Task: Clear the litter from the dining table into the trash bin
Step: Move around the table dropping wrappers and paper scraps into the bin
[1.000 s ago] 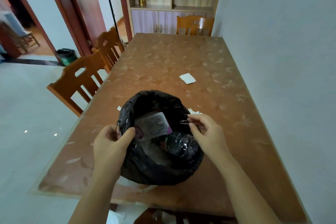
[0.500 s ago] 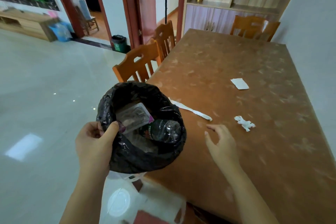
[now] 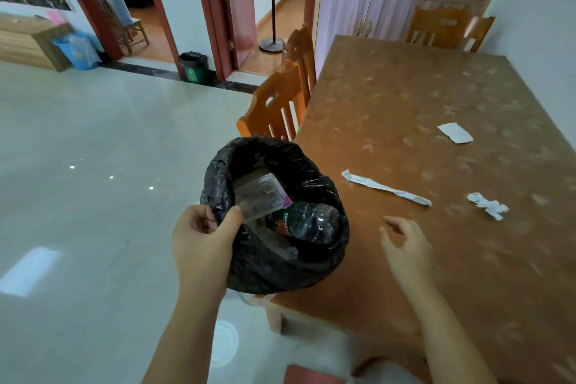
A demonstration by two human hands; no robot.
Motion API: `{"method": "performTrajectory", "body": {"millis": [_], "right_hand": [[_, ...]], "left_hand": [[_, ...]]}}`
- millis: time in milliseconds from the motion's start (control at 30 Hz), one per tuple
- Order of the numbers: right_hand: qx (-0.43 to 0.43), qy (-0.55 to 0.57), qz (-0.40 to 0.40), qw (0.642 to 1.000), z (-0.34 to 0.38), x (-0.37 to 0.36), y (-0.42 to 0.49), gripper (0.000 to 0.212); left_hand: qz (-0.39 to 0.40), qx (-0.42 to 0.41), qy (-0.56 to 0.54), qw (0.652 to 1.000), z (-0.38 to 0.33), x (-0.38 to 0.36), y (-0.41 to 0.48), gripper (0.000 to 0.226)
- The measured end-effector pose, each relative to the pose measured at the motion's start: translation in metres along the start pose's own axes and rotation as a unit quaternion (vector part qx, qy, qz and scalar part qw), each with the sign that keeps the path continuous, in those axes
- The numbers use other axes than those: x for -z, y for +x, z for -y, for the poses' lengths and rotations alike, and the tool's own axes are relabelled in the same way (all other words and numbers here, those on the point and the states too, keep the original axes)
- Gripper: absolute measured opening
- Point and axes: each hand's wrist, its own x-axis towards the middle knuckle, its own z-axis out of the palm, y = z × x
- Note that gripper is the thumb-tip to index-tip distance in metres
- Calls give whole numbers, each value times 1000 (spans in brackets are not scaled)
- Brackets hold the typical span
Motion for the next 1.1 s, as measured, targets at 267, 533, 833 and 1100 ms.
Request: {"method": "performTrajectory", "body": {"millis": [267, 533, 833, 1100], "right_hand": [[-95, -25, -41, 994, -33, -13, 28, 19], [-152, -5, -80, 985, -81, -10, 102, 20], [-211, -25, -56, 976, -155, -11, 175, 27], [-218, -94, 21, 971, -190, -16, 199, 20]], "left_hand": [[77, -28, 12, 997, 6, -51, 41, 33], [109, -62, 56, 991, -6, -133, 72, 36], [103, -47, 93, 989, -18, -214, 92, 41], [104, -38, 118, 987, -18, -248, 96, 32]]}}
